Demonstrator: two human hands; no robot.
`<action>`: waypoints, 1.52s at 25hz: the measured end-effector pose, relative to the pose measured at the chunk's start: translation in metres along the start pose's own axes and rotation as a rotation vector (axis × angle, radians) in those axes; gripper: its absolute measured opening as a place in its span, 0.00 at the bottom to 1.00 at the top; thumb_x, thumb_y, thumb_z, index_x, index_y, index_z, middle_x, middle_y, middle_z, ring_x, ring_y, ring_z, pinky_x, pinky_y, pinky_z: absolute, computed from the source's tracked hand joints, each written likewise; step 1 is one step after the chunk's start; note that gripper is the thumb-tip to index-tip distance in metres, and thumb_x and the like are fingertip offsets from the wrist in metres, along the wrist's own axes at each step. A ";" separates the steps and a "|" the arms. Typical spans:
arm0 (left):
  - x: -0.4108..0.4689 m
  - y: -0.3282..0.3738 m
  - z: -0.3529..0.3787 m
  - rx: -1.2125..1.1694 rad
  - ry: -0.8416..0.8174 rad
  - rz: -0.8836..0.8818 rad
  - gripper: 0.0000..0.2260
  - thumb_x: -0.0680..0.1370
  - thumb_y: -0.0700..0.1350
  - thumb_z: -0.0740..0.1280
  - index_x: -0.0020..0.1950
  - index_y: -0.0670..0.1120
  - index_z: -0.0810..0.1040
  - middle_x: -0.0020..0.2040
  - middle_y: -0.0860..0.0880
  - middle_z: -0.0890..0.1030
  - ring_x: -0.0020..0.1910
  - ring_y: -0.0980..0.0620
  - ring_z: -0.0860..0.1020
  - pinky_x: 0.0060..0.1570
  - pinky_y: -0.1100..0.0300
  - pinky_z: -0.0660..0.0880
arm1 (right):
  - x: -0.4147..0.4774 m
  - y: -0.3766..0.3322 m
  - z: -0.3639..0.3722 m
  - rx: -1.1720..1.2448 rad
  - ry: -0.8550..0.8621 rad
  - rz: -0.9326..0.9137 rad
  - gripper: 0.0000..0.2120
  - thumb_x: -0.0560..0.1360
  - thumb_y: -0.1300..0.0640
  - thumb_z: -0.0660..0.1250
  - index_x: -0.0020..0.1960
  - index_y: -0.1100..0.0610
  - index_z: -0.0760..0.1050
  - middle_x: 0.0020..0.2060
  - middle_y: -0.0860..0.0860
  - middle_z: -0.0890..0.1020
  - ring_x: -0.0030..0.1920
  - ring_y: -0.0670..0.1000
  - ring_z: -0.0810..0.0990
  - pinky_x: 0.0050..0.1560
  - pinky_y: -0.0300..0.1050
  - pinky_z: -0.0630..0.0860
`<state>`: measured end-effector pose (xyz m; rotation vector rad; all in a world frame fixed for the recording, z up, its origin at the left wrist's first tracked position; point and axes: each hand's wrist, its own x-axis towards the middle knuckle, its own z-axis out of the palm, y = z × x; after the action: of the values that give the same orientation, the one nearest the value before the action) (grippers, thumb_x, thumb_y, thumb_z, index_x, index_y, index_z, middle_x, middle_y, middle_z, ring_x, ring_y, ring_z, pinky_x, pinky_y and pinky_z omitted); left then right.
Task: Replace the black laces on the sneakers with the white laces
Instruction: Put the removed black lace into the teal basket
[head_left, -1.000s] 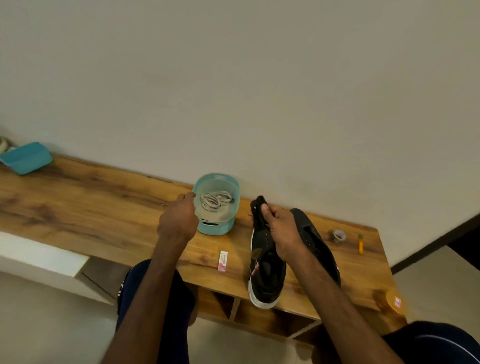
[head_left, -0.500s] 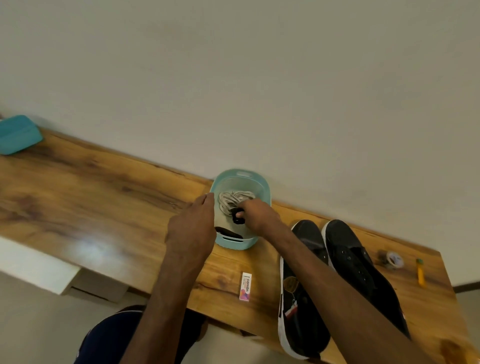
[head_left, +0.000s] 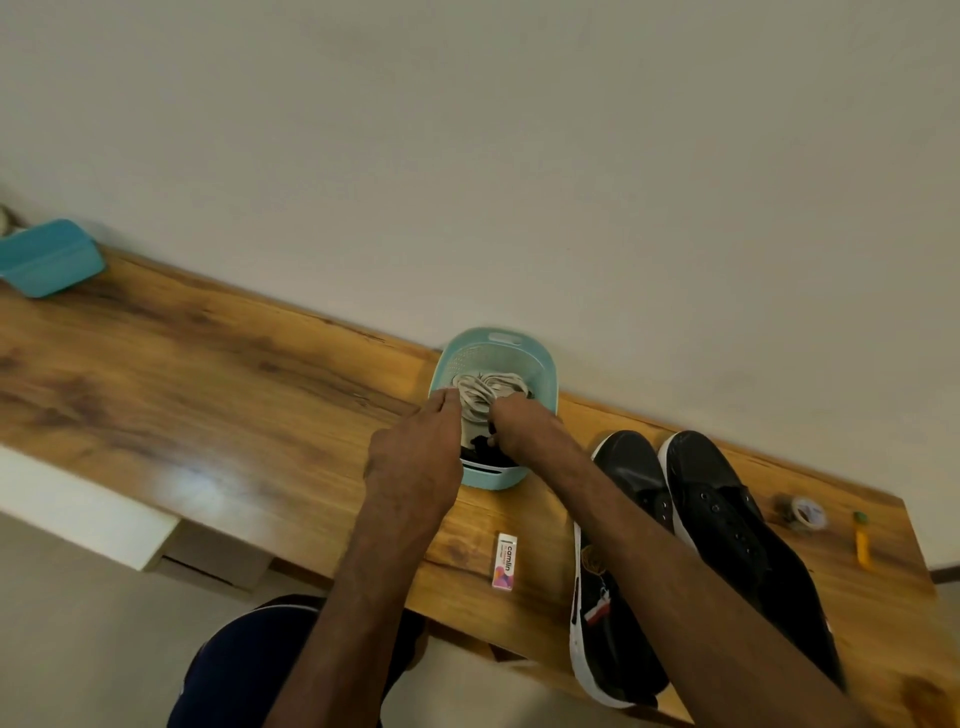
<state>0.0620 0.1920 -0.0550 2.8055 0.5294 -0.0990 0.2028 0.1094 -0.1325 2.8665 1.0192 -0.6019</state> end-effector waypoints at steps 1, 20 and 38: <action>-0.001 0.001 0.000 0.003 0.002 0.000 0.30 0.80 0.37 0.61 0.80 0.48 0.53 0.79 0.52 0.61 0.70 0.49 0.70 0.58 0.50 0.74 | 0.000 0.000 0.002 0.004 -0.008 -0.003 0.13 0.78 0.57 0.68 0.61 0.62 0.77 0.57 0.59 0.80 0.55 0.58 0.80 0.52 0.50 0.77; -0.003 -0.013 -0.003 -0.092 0.124 -0.055 0.27 0.80 0.40 0.63 0.77 0.49 0.58 0.76 0.52 0.66 0.67 0.49 0.72 0.57 0.48 0.75 | 0.045 -0.022 0.007 -0.273 0.113 -0.011 0.16 0.76 0.61 0.69 0.64 0.60 0.75 0.59 0.57 0.81 0.59 0.57 0.80 0.56 0.52 0.77; -0.011 -0.003 -0.009 -0.146 0.141 -0.042 0.26 0.80 0.43 0.65 0.77 0.47 0.61 0.73 0.50 0.69 0.64 0.46 0.74 0.54 0.48 0.76 | -0.056 0.021 -0.118 0.578 0.505 -0.148 0.09 0.75 0.55 0.74 0.44 0.62 0.83 0.31 0.52 0.84 0.33 0.47 0.83 0.45 0.45 0.80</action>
<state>0.0508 0.1932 -0.0456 2.6724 0.6031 0.1245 0.2170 0.0784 -0.0051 3.5938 1.3046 -0.1870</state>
